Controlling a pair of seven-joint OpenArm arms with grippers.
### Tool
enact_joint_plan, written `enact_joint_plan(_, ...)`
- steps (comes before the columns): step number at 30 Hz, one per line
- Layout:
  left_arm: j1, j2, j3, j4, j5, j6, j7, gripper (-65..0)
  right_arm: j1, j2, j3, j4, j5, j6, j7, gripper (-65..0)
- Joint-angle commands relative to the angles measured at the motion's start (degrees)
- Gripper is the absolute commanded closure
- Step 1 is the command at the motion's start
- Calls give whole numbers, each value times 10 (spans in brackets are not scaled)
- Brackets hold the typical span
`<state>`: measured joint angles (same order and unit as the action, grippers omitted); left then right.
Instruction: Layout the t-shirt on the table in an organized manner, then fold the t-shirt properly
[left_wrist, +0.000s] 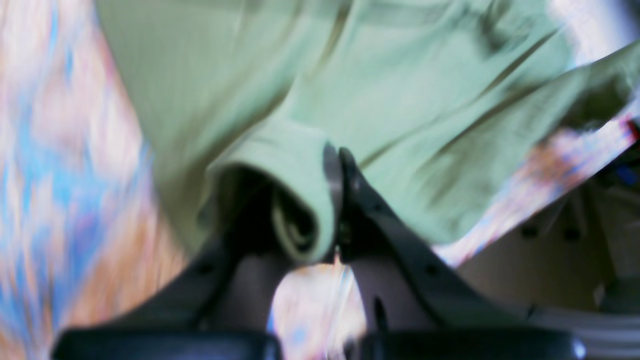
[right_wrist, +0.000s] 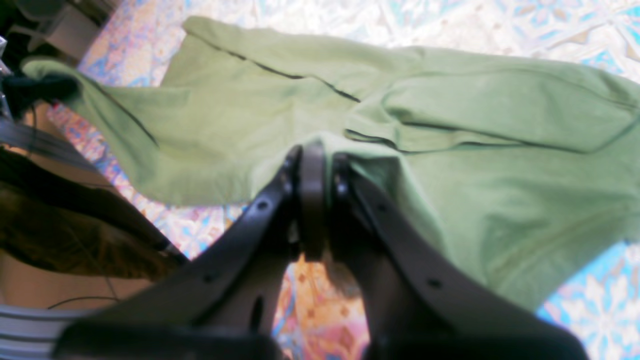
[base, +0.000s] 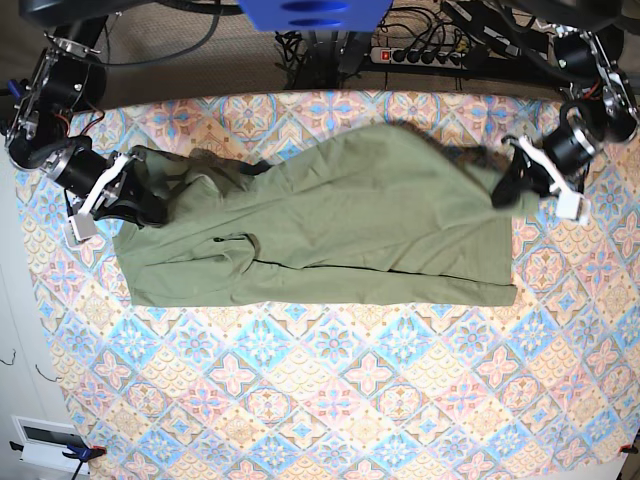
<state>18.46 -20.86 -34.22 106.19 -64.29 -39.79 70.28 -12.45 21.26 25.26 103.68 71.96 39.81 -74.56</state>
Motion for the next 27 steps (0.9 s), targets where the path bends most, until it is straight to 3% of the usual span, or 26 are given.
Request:
enact_joint_plan(1,-20,-5,-4,8,-16,-2,-10,0,26,11,6,8,18,2,21,-18)
enact_joint_plan(9,-151,43,-4,6,-32,-2,-9,0,159,14,19,-64,18,2,24,-18)
enact_joint_plan(13,-228,71,0,5,8,23,-6,0,233,16,27,-160,17,2,25,-18)
enact_joint_plan(19,-368,87,2,-105,56,23,-5,0,390,74,22,-308,10,2,26,-18)
enact_joint_plan(23,-482,87,9,-212,90,23,-11,0,525,93,17,-387,-67,2,25,-18)
enact_joint_plan(27,-606,89,11,-320,122,23,-40,0,674,94,-41,-454,-128,2,29,-18)
